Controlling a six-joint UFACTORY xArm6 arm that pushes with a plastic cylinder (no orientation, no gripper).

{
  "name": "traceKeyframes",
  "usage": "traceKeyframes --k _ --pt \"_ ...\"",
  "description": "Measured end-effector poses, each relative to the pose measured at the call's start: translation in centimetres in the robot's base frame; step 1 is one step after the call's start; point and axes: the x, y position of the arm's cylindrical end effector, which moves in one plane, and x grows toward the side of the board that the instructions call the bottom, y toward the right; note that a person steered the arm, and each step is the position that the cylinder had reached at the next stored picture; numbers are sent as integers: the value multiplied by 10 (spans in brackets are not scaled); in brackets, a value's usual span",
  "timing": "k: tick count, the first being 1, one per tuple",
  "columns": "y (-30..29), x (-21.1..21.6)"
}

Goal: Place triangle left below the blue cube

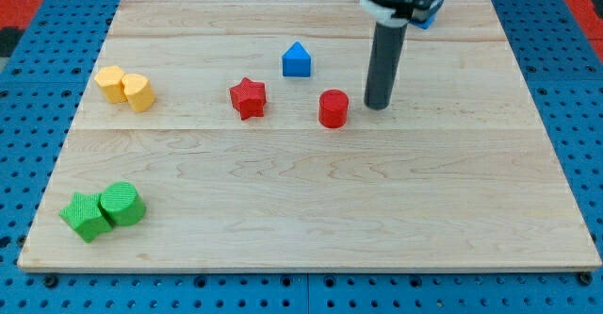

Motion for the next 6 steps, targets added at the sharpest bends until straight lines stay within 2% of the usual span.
traceKeyframes --k 1,2,4,6 --pt "-65 4" --pt "-61 -3" --pt "-83 -81" --pt "-40 -143"
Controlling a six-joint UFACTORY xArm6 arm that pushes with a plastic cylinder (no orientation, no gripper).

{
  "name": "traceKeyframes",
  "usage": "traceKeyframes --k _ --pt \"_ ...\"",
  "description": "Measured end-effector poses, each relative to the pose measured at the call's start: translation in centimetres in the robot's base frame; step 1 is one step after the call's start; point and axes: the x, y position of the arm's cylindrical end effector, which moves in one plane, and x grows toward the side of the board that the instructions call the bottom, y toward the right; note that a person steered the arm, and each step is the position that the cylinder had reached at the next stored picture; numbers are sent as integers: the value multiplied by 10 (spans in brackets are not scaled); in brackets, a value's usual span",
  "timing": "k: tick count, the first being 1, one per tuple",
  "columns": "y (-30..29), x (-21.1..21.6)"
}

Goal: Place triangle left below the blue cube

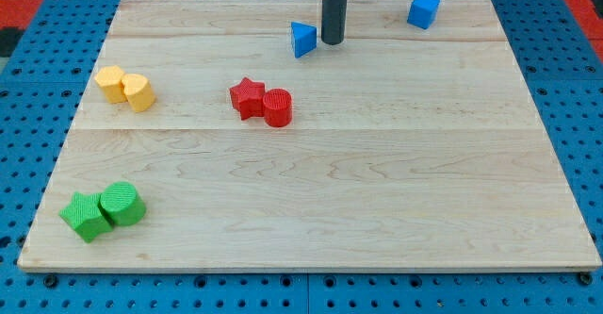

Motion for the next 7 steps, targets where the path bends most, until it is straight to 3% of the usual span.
traceKeyframes --k 2,3,4,6,7 --pt "-72 48" --pt "-111 39" --pt "-112 5" --pt "-221 -6" --pt "-138 -44"
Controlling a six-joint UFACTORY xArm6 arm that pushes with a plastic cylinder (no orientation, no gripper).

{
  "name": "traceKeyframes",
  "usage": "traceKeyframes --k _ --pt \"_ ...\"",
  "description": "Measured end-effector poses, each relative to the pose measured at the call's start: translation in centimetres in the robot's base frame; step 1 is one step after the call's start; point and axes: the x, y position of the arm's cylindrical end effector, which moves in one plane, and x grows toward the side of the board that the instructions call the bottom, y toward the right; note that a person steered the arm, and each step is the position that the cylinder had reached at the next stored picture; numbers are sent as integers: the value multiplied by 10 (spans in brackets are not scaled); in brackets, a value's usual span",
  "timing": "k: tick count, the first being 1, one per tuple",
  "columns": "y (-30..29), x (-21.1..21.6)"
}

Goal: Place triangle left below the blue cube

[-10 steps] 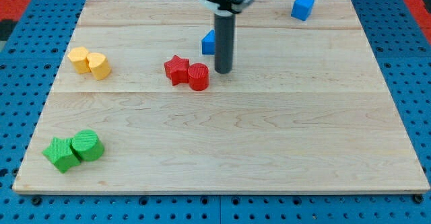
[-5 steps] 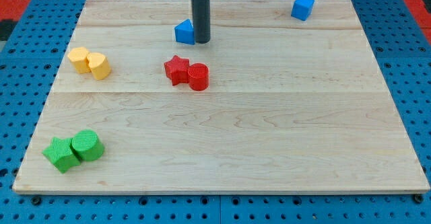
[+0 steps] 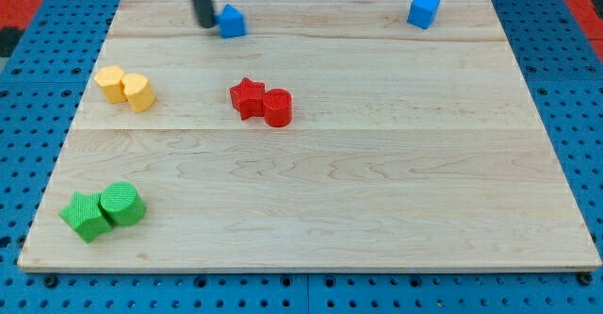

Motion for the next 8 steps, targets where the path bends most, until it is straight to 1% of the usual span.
traceKeyframes --k 1,2,3,4,5,7,8 --pt "91 -23" --pt "155 -20" --pt "87 -28" --pt "41 -23" --pt "56 1" --pt "217 10" --pt "242 8"
